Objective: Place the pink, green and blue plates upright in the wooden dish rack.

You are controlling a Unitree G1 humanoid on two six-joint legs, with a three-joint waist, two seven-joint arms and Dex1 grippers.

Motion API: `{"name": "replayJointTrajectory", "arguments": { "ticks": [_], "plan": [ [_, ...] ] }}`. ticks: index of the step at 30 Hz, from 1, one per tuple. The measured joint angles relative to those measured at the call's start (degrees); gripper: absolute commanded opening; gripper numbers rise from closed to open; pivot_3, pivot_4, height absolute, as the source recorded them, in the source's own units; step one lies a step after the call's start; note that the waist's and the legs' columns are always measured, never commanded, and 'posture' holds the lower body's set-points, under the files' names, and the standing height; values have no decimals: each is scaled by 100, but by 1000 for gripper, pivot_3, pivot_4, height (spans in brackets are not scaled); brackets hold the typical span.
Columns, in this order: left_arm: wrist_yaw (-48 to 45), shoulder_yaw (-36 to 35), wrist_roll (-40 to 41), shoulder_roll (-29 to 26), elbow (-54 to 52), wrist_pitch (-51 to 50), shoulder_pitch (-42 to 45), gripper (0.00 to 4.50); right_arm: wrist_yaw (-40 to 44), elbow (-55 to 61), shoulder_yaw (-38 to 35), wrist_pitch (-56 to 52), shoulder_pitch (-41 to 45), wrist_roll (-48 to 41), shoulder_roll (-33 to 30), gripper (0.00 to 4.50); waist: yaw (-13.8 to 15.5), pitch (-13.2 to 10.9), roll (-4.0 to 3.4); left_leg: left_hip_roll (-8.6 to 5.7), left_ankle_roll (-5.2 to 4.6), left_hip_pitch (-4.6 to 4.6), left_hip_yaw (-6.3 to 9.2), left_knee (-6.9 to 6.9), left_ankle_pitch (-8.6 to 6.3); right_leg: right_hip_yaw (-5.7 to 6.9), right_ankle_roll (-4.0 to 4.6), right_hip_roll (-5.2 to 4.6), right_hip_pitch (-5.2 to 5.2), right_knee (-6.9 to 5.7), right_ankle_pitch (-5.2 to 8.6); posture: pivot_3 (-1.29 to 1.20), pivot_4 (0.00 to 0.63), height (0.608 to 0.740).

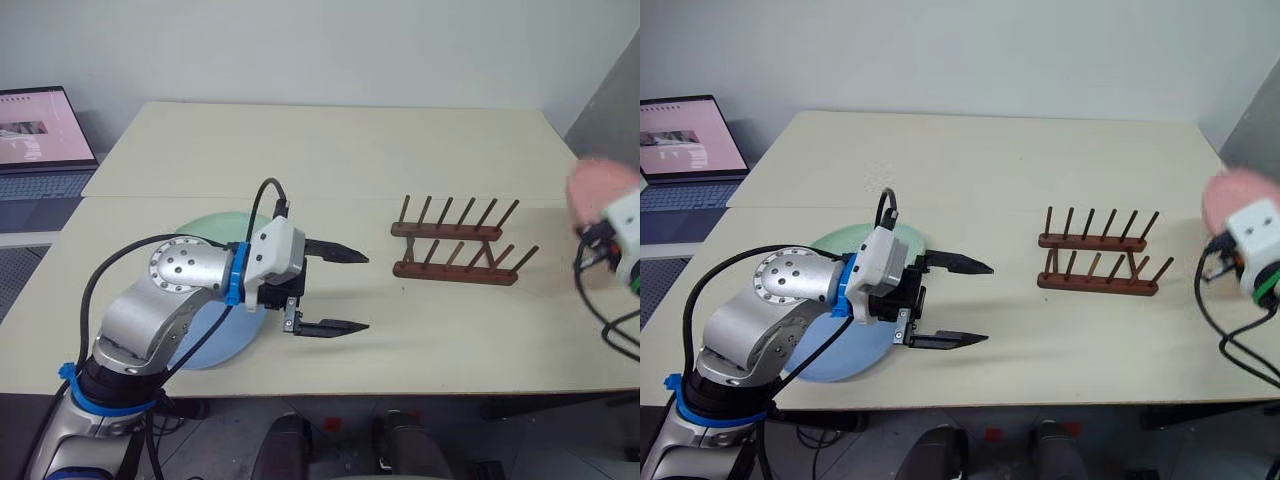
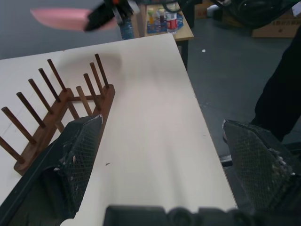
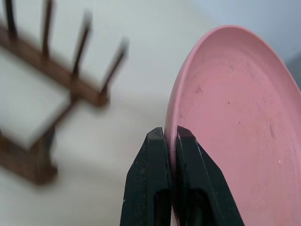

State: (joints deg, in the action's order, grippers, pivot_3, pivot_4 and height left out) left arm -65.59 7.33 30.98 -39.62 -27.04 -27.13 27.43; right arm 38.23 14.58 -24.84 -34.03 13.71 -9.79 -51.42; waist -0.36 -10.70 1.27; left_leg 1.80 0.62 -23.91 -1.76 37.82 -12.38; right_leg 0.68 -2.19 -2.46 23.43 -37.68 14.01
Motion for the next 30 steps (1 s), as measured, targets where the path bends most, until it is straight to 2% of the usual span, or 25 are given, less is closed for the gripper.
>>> {"name": "replayJointTrajectory", "arguments": {
  "ticks": [3, 9, 13, 22, 30],
  "plan": [
    [-11, -23, 16, -3, 61, 10, -4, 4500, 209, 447, -346, -131, 420, -861, 201, 27, 24, 0, 1, 5, 0, -1, 3, -1, 0, 1, 3, 8, -1, 1, 1, 0, 150, 733],
    [-50, -14, 15, 14, 138, 85, 52, 4500, 112, 672, -1247, -2272, 1007, -3456, 475, 27, 60, -1, 2, 14, -1, -9, -1, -1, -1, -4, 4, -16, -1, 5, 0, 0, 150, 733],
    [-89, 21, 15, 57, 197, 119, 82, 4500, -354, 640, -1697, -3164, 1048, -4600, 510, 27, 53, -1, 2, 10, -4, -9, -4, 0, -3, -6, 3, -23, -1, 5, 1, 0, 150, 733],
    [-100, 135, 15, 231, 214, 128, 182, 4500, -1222, 134, -2125, -3779, 1057, -6174, 318, 27, 39, -1, 2, 1, -5, -9, -4, -1, -3, -6, 3, -21, -1, 6, 1, 0, 150, 733],
    [-26, 144, 17, 448, 301, 129, 327, 4500, -1680, -383, -2111, -3704, 1045, -6592, 260, 27, 36, -1, 2, -2, -7, -12, -3, -1, -4, -5, 3, -18, 0, 10, 1, 0, 150, 733]
  ]
}}
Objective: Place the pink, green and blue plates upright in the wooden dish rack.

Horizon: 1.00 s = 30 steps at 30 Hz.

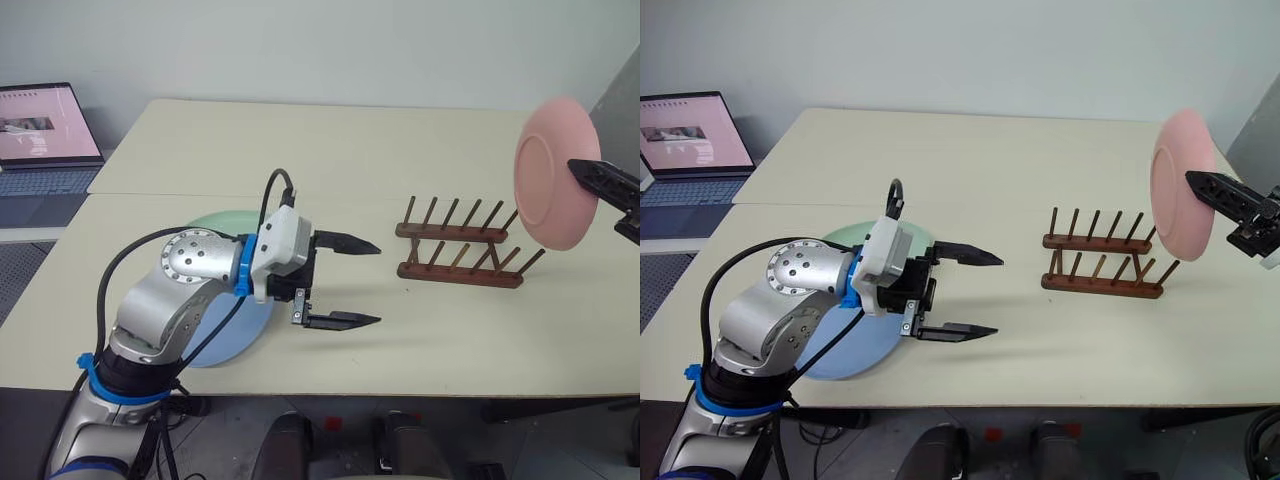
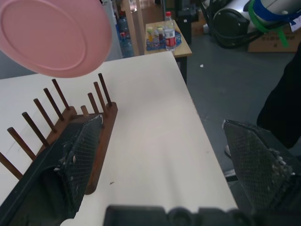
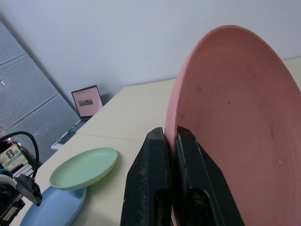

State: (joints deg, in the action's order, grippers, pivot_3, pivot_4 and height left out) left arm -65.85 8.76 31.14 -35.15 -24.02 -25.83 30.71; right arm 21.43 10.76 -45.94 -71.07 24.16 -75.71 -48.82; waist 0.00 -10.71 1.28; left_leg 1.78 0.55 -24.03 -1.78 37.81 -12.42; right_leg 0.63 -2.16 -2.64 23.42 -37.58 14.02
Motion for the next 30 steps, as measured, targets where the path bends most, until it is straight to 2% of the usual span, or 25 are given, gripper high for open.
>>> {"name": "replayJointTrajectory", "arguments": {
  "ticks": [12, 19, 25, 30],
  "plan": [
    [299, -27, 234, 349, 40, -240, 156, 4500, 3, -636, 251, 225, -45, -74, -7, 27, -2, 0, 0, -1, -13, -7, 0, 1, -8, 0, -4, 11, -1, 16, -3, 0, 150, 733],
    [348, -27, 268, 324, 39, -262, 220, 4500, -9, -827, 299, 305, -34, -68, -161, 27, -9, 0, -1, 5, -28, -13, -1, -3, -17, -2, -5, 25, 0, 37, -5, 0, 150, 733],
    [380, -28, 263, 275, 40, -249, 215, 4500, -241, -674, 292, 297, 228, -725, -395, 27, -6, 1, -2, 11, -40, -23, 4, -3, -24, 0, -30, 34, 1, 51, -19, 0, 150, 733],
    [380, -23, 246, 275, 43, -238, 215, 4500, -442, -590, 307, 303, -63, -1018, -381, 27, 6, 1, -2, 8, -47, -33, 1, 0, -29, -1, -31, 31, 2, 61, -20, 0, 150, 733]
  ]
}}
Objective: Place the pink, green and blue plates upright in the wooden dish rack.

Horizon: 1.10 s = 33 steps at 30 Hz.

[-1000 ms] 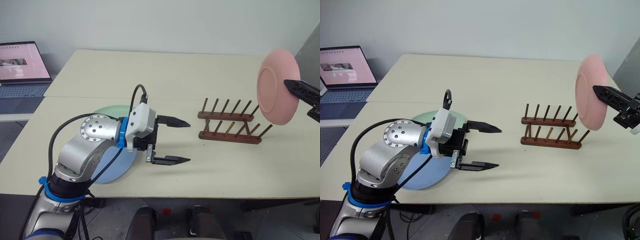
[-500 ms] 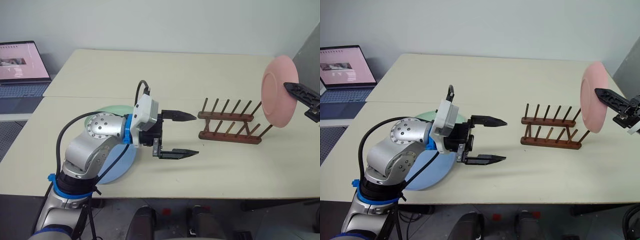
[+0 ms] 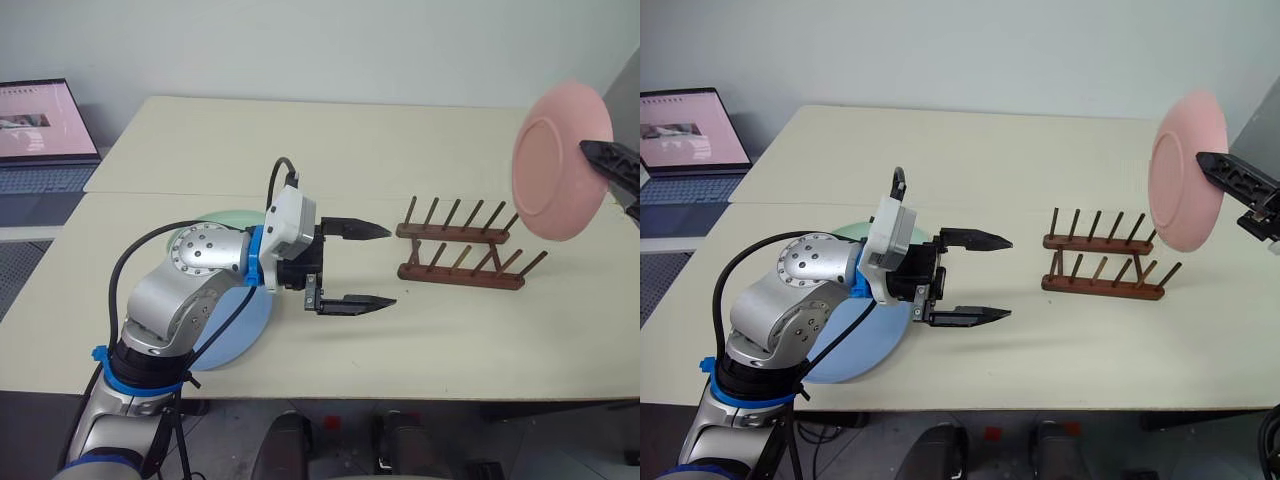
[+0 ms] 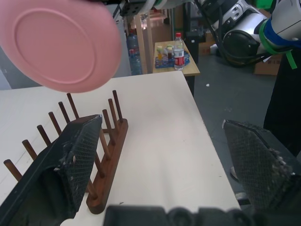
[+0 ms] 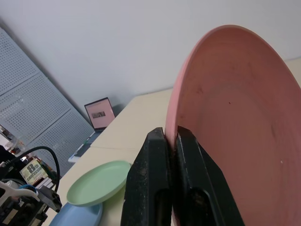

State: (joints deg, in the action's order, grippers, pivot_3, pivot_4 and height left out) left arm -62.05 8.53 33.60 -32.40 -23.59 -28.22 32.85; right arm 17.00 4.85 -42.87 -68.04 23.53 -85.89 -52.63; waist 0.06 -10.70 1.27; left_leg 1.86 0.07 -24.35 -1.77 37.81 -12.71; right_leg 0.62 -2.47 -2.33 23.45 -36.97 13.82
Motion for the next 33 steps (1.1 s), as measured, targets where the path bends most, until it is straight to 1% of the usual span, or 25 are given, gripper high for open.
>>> {"name": "replayJointTrajectory", "arguments": {
  "ticks": [8, 13, 20, 22, 23, 26, 30, 33],
  "plan": [
    [-10, 11, -27, 1, 9, 14, -1, 4500, 21, -13, 50, 24, -435, 8, 36, 27, 0, 0, 0, 0, -3, 0, 0, 0, -1, 0, -1, 1, 3, -2, -1, 0, 150, 733],
    [-7, 17, -50, 11, 9, 17, -1, 4500, 66, -26, 172, 159, -434, 61, 89, 27, -6, 0, 0, 0, -3, 1, -1, 1, -1, -1, -1, 2, 2, -3, -1, 0, 150, 733],
    [9, 16, 23, 107, 11, -13, 0, 4500, 212, -189, 360, 390, -364, 366, 95, 27, -6, 0, 0, 0, -3, 1, -1, 2, -1, -1, -2, 1, 2, -3, -1, 0, 150, 733],
    [4, 14, 30, 107, 11, -18, 0, 4500, 193, -278, 365, 390, -335, 382, 95, 526, -4, 0, 0, 0, -3, 1, -1, 2, -1, 0, -1, 2, 2, -4, -1, 0, 150, 733],
    [5, 13, 41, 107, 11, -24, 0, 4500, 164, -315, 369, 389, -324, 392, 93, 694, -3, 0, 0, 0, -3, 1, -1, 2, -1, 0, -1, 1, 2, -4, -1, 0, 150, 733],
    [8, 6, 71, 107, 11, -36, 0, 4500, 153, -411, 370, 386, -323, 428, 90, 1747, -3, 0, 0, -1, -3, 1, -2, 2, -2, -2, -2, 2, 2, -3, -1, 0, 150, 733],
    [8, 2, 130, 107, 61, -37, 1, 4500, 158, -497, 370, 396, -324, 634, 46, 2902, -3, 0, 0, -1, -3, 0, -2, 1, -2, -1, -3, 2, 3, -3, -2, 0, 150, 733],
    [9, 1, 132, 101, 97, -37, 1, 4500, 179, -523, 360, 522, -300, 841, 3, 4038, -3, 0, 0, -1, -3, 1, -2, 2, -2, -1, -4, 2, 3, -4, -3, 0, 150, 733]
  ]
}}
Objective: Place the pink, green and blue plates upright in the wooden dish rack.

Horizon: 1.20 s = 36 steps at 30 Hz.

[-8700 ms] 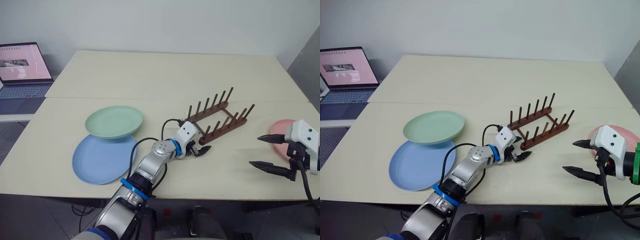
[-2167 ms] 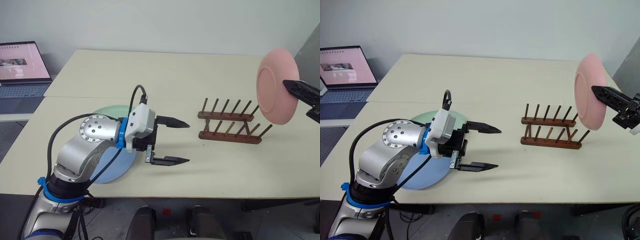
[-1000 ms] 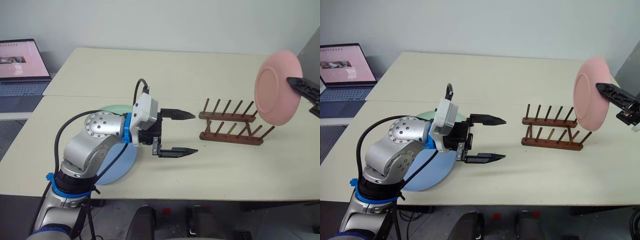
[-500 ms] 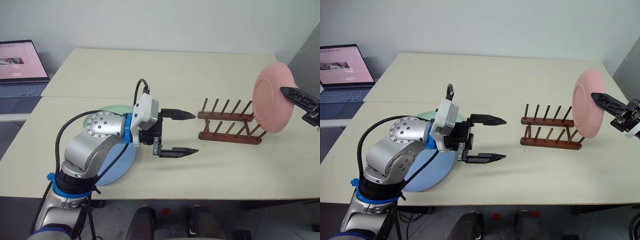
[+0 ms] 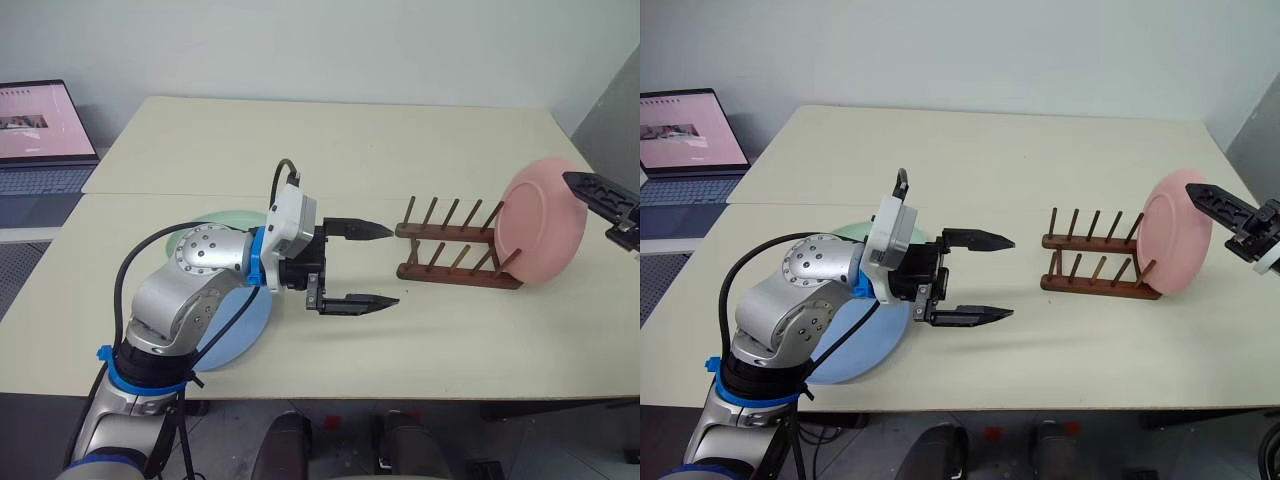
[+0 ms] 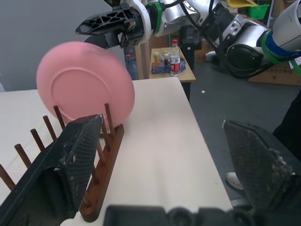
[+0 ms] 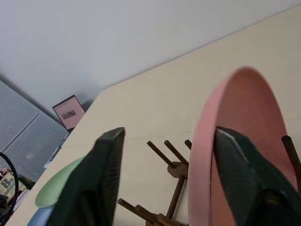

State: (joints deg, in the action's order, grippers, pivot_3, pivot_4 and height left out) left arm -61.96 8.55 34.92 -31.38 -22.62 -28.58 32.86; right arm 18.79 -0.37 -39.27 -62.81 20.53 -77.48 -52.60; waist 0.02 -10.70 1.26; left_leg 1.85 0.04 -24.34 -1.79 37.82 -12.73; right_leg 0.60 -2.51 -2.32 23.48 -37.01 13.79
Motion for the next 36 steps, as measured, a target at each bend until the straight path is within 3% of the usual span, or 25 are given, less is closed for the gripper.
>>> {"name": "replayJointTrajectory", "arguments": {
  "ticks": [1, 2, 10, 16, 25, 36],
  "plan": [
    [1, 0, 0, -3, 1, 0, 1, 4500, 26, -3, -4, 56, 29, 95, -28, 4408, -1, 0, 0, 0, 0, 0, -1, 0, 0, -1, 0, 0, 0, 0, 0, 0, 150, 733],
    [2, -1, 0, -8, 3, 0, 1, 4500, 56, -6, -7, 127, 48, 201, -77, 4478, 0, 0, 0, -1, 0, 0, -1, 0, 0, 0, 0, 0, 0, 0, 0, 0, 150, 733],
    [343, -353, -8, -239, 0, -66, -110, 4500, 1309, 176, 78, 772, -99, 1359, -902, 4478, -16, 0, -2, 5, -2, 1, 0, -2, -1, 0, 0, 4, 4, 1, 0, 0, 150, 733],
    [1488, -1454, 57, -549, -225, -621, -579, 4500, 2588, 793, 749, 1382, 244, 1939, -1418, 4478, -27, 1, -13, 55, -1, 6, -1, 1, -1, 5, 1, 11, 5, -6, 0, 0, 150, 733],
    [3594, -3065, 82, -553, -53, -1656, -921, 4500, 3670, 1430, 2177, 1677, 1184, 2183, -1212, 4478, -12, 0, -12, 60, 3, 6, -8, 1, -3, 3, 3, 11, 6, -2, -2, 0, 150, 733],
    [5305, -4010, 110, -517, 1431, -3570, -414, 4500, 4508, 1915, 3494, 1651, 2189, 2409, -658, 4478, 7, -2, -1, 59, 5, 1, -8, 5, -3, 7, 18, 7, 10, -4, -13, 0, 150, 733]
  ]
}}
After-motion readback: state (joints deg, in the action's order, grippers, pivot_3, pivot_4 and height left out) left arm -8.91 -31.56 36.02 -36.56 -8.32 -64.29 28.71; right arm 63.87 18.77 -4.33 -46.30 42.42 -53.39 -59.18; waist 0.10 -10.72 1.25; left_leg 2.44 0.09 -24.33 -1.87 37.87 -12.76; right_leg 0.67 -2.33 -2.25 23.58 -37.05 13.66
